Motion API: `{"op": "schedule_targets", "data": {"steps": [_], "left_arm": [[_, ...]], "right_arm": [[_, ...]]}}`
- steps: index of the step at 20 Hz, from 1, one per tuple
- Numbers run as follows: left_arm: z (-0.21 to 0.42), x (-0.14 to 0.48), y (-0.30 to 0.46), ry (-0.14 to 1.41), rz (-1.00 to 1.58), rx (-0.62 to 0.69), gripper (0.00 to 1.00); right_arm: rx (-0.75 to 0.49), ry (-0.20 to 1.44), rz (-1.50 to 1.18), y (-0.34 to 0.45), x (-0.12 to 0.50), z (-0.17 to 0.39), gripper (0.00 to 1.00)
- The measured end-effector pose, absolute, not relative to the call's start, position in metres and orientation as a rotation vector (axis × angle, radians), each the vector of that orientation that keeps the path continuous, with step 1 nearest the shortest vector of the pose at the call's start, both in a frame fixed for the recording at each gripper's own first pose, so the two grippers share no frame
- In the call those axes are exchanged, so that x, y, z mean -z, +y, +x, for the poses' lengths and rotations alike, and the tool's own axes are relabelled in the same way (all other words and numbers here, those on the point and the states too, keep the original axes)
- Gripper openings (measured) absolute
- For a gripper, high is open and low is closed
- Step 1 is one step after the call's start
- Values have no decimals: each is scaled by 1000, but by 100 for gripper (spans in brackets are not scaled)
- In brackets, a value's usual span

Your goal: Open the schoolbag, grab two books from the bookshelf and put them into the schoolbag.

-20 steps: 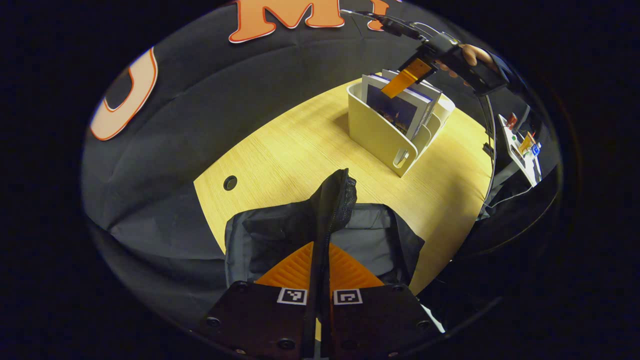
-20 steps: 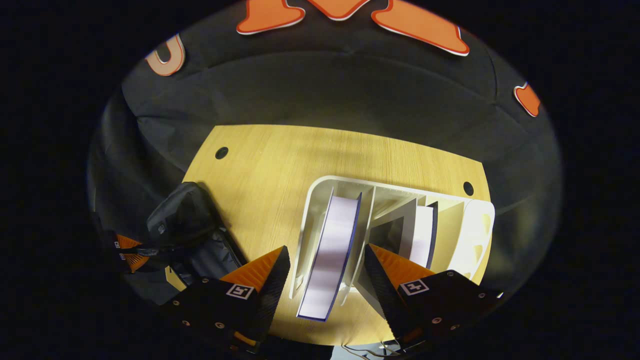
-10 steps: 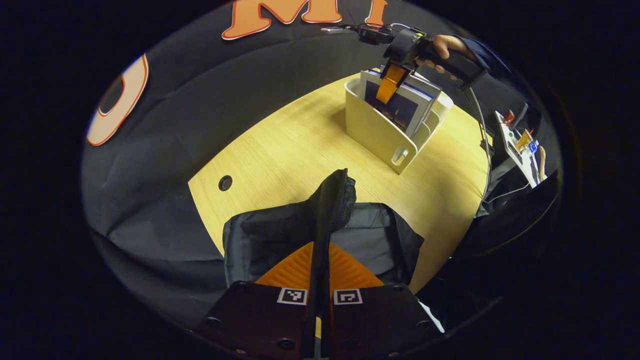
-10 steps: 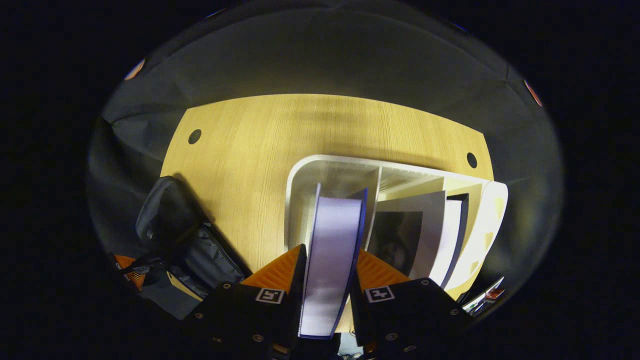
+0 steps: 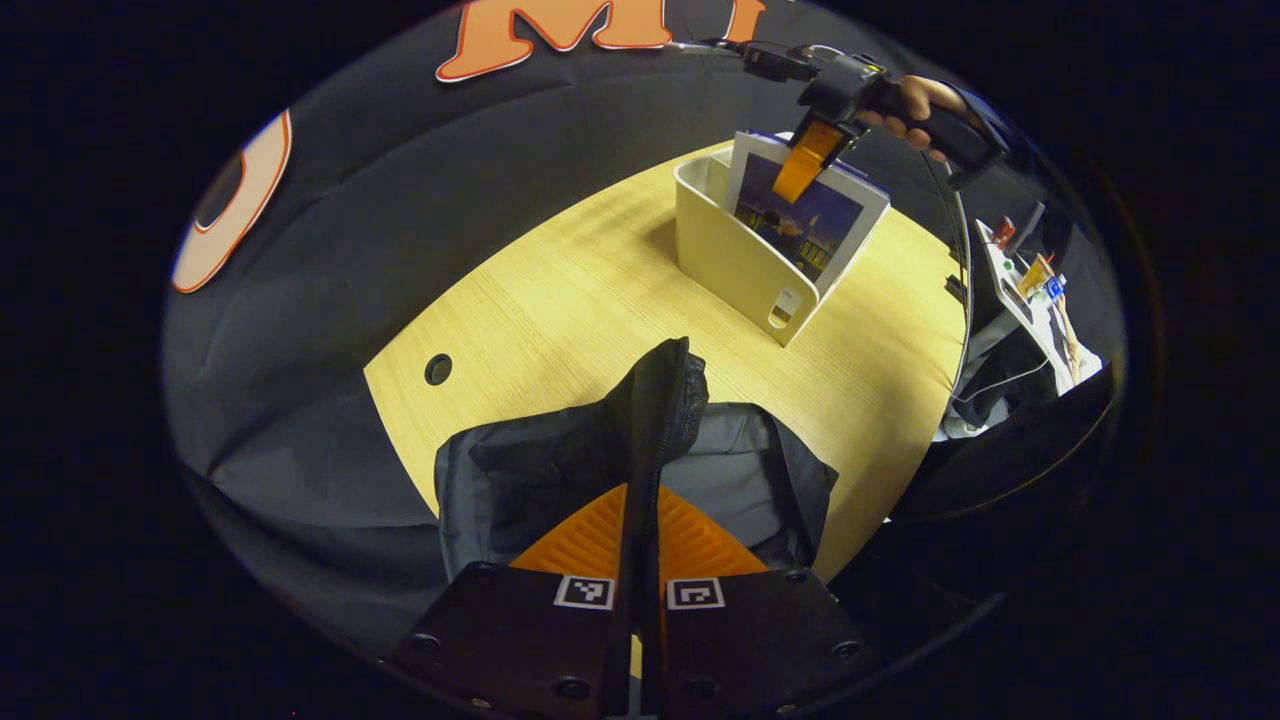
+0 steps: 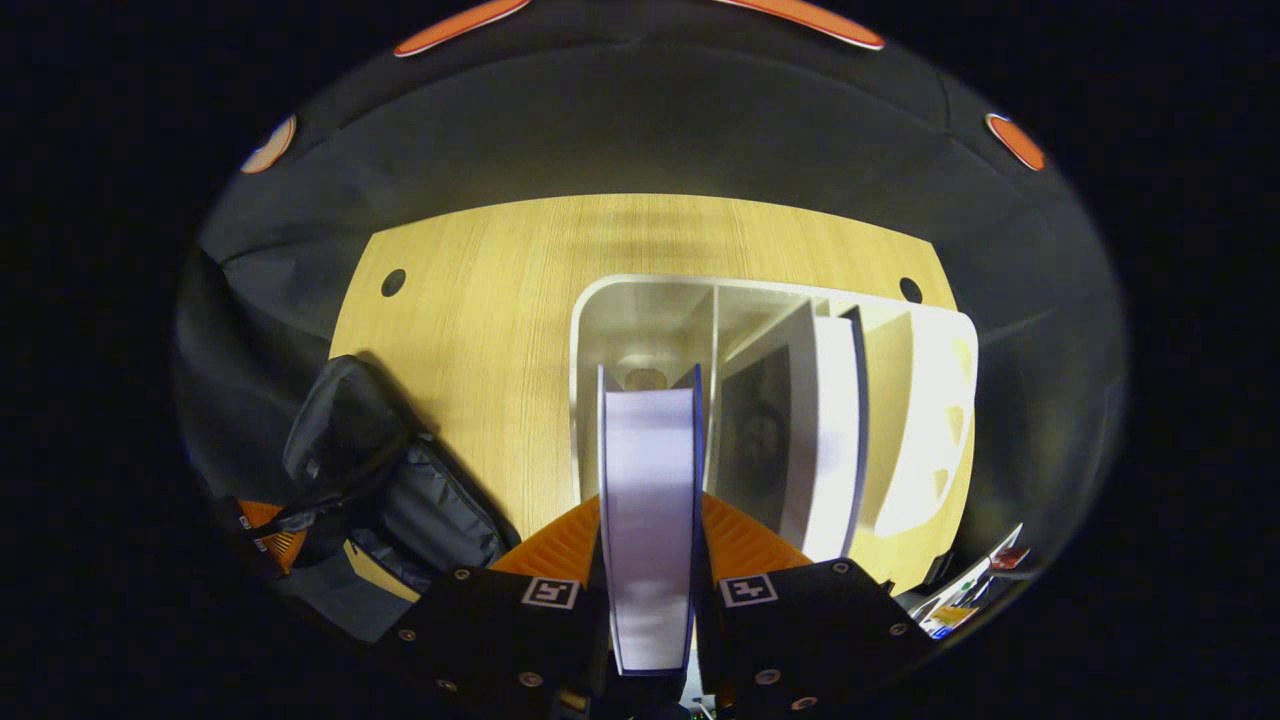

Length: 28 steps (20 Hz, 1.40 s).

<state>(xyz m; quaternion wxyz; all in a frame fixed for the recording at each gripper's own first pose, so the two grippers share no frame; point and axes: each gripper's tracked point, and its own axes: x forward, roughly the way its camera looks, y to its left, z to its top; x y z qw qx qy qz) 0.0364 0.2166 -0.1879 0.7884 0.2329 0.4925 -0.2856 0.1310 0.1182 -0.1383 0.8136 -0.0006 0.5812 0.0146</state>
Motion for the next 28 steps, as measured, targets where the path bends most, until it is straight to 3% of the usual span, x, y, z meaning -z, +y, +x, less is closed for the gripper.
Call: {"op": "schedule_targets", "data": {"steps": [11,28], "left_arm": [[28,197,213,1067,511,666,5],[17,199,208,1054,512,666,5]], "right_arm": [[-34,1151,113,92,92,34,36],[-159,1092,510,128,130,-58,34]]}}
